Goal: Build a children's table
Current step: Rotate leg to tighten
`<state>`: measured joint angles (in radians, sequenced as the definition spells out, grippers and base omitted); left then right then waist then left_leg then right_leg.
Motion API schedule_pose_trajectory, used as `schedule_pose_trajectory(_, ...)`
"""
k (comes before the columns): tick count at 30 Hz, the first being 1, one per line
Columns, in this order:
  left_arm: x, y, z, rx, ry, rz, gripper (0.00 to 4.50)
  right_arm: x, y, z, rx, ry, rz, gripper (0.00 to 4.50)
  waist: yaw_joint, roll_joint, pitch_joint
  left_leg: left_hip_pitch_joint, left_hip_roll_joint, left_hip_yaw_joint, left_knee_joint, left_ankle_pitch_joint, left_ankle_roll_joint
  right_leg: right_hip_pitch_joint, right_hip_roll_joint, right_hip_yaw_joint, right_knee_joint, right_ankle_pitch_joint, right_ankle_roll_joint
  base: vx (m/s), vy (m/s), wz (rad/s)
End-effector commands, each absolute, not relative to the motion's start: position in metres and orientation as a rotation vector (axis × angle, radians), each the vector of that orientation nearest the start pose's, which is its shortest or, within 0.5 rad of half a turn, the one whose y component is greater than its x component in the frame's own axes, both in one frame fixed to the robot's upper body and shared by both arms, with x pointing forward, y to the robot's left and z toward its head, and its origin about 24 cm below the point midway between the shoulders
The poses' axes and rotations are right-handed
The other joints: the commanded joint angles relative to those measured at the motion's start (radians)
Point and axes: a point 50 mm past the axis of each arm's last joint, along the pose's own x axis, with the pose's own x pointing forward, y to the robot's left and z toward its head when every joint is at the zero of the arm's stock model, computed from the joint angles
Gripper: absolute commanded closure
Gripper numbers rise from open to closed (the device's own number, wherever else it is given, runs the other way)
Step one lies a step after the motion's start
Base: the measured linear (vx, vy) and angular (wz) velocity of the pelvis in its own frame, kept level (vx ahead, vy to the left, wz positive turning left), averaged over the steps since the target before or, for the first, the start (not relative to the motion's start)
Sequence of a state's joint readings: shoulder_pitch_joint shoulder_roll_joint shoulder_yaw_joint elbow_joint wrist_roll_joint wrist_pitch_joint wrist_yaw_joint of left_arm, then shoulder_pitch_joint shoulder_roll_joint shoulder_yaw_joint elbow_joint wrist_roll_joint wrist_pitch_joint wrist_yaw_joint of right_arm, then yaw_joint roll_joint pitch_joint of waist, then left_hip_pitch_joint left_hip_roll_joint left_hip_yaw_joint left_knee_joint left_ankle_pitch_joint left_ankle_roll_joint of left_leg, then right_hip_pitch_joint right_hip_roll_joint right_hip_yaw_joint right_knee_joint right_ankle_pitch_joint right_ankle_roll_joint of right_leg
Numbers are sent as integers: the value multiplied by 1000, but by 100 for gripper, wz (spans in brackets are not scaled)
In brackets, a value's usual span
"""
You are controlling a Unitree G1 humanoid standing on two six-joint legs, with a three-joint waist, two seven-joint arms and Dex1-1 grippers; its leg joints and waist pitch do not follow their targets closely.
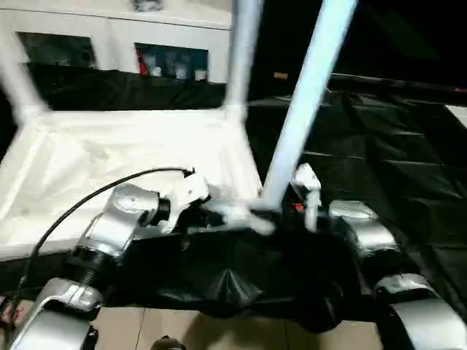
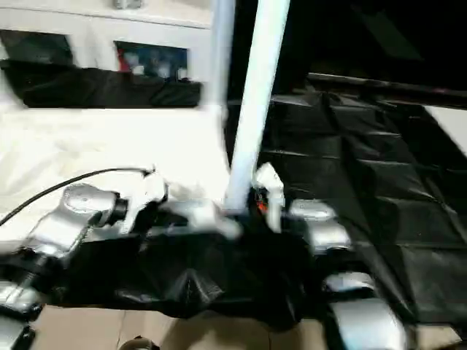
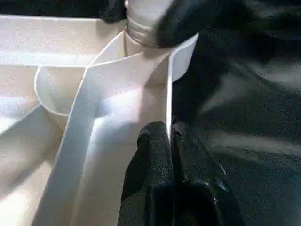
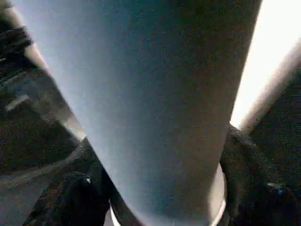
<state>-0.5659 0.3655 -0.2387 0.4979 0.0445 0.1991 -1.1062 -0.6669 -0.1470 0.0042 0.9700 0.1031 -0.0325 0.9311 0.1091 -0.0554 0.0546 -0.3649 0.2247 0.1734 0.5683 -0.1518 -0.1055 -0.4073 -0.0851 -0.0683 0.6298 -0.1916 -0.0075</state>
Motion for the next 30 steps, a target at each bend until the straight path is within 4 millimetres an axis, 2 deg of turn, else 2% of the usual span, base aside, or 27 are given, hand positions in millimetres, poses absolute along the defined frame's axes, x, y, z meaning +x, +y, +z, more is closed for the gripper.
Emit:
schedule_pose_trajectory(1,328,106,77,391,312,-1210,450,334,-100,9,52,389,863,184,-4,8,-61,12,5,1,-69,-311,-28,42,-55,40,-95,-367,-161,0,0,0)
schedule_pose_trajectory(3,334,96,78,390,296,-1145,450,339,-95,8,90,392,736,185,-6,11,-62,15,5,1,-66,-312,-24,38,-54,41,-96,-358,-160,0,0,0)
schedule_pose_trajectory(6,338,84,80,375,271,-1095,450,342,-85,10,130,377,656,185,-10,10,-64,10,6,3,-66,-288,-17,42,-52,42,-91,-293,-168,0,0,0)
schedule_pose_trajectory(8,338,78,81,365,263,-1090,450,342,-77,12,136,353,663,185,-7,11,-67,11,5,4,-64,-275,-10,43,-51,41,-88,-257,-175,0,0,0)
schedule_pose_trajectory(9,338,75,81,364,260,-1096,450,342,-73,14,131,334,678,185,-6,11,-68,7,5,5,-63,-260,-1,46,-50,40,-85,-225,-182,0,0,0)
schedule_pose_trajectory(10,337,72,81,364,254,-1105,450,342,-69,16,144,316,694,129,-6,12,-68,7,5,5,-63,-255,1,46,-49,40,-83,-211,-185,0,0,0)
schedule_pose_trajectory(14,334,71,81,375,244,-1138,450,343,-64,22,212,281,740,115,-6,12,-68,5,4,7,-61,-245,17,49,-49,41,-80,-169,-200,0,0,0)
schedule_pose_trajectory(15,333,72,81,380,237,-1154,450,344,-65,24,212,273,749,88,-5,12,-67,6,4,7,-62,-249,18,49,-49,40,-82,-182,-200,0,0,0)
schedule_pose_trajectory(18,328,79,82,388,223,-1221,450,344,-69,29,153,250,834,66,-6,13,-67,5,5,6,-63,-259,20,50,-50,40,-84,-197,-198,0,0,0)
schedule_pose_trajectory(19,322,86,81,393,236,-1284,450,341,-75,33,123,237,951,66,-7,12,-68,4,6,6,-62,-253,23,51,-50,41,-82,-187,-202,0,0,0)
schedule_pose_trajectory(20,320,89,81,396,239,-1304,450,339,-77,34,121,232,991,66,-6,13,-69,2,6,3,-62,-251,27,56,-51,39,-79,-178,-205,0,0,0)
schedule_pose_trajectory(21,319,91,81,399,242,-1319,450,338,-79,35,113,228,1025,66,-8,13,-69,0,7,5,-60,-235,37,55,-50,40,-76,-147,-214,0,0,0)
schedule_pose_trajectory(22,318,95,80,405,252,-1332,450,336,-82,36,98,224,1079,66,-8,14,-70,4,7,7,-59,-221,41,53,-48,40,-74,-117,-227,0,0,0)
schedule_pose_trajectory(24,317,98,80,413,260,-1339,450,334,-85,37,87,225,1126,66,-5,15,-69,2,8,9,-57,-205,55,55,-46,39,-70,-82,-241,0,0,0)
schedule_pose_trajectory(28,313,109,79,410,277,-1391,450,321,-102,36,35,275,1339,66,9,16,-68,6,11,11,-57,-224,55,53,-46,37,-71,-111,-244,0,0,0)
schedule_pose_trajectory(30,313,110,79,409,280,-1398,450,320,-103,36,29,280,1357,66,11,15,-67,7,12,11,-57,-235,51,51,-47,38,-72,-128,-243,0,0,0)
